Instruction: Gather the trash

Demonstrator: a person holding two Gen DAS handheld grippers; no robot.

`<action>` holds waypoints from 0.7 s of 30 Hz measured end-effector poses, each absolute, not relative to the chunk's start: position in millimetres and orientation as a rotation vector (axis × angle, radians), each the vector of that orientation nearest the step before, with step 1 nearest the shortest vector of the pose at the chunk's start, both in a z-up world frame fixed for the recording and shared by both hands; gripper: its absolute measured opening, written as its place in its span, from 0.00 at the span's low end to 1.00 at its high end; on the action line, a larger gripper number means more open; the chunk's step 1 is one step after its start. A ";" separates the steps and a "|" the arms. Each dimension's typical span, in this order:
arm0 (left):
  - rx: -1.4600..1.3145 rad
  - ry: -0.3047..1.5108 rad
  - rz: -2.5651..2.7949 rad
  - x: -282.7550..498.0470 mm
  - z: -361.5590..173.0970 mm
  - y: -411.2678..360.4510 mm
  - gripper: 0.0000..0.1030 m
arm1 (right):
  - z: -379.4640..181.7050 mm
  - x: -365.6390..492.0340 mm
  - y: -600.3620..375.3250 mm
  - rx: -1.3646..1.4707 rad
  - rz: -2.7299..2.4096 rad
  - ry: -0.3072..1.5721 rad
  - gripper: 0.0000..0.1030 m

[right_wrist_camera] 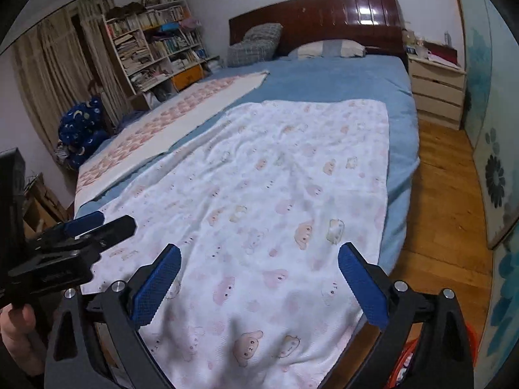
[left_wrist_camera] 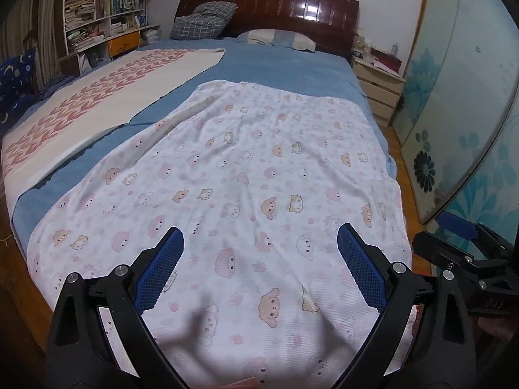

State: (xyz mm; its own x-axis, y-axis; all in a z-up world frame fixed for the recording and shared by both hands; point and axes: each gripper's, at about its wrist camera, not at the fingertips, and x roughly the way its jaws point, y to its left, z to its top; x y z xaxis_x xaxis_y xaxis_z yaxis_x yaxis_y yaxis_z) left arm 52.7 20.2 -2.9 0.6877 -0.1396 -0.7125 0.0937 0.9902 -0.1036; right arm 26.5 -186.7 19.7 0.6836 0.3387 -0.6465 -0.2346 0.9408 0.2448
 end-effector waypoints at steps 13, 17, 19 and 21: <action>-0.085 0.824 -0.105 50.4 -6.7 28.6 0.92 | 22.5 27.5 -185.1 0.163 0.347 0.777 0.93; -0.081 0.824 -0.103 50.7 -7.2 29.5 0.92 | 24.0 25.5 -184.8 0.171 0.359 0.784 0.93; -0.078 0.822 -0.103 50.7 -7.1 29.2 0.92 | 24.4 24.2 -184.6 0.183 0.376 0.777 0.93; -0.085 0.822 -0.104 49.8 -6.5 29.1 0.92 | 21.4 25.9 -181.9 0.169 0.366 0.797 0.93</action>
State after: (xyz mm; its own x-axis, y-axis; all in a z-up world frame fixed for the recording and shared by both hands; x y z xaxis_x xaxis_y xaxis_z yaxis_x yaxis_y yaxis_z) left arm 49.8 29.1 -6.5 0.6762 -0.1252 -0.7260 0.0596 0.9915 -0.1154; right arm 25.9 -181.9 21.4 0.6403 0.3822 -0.6662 -0.2565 0.9240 0.2836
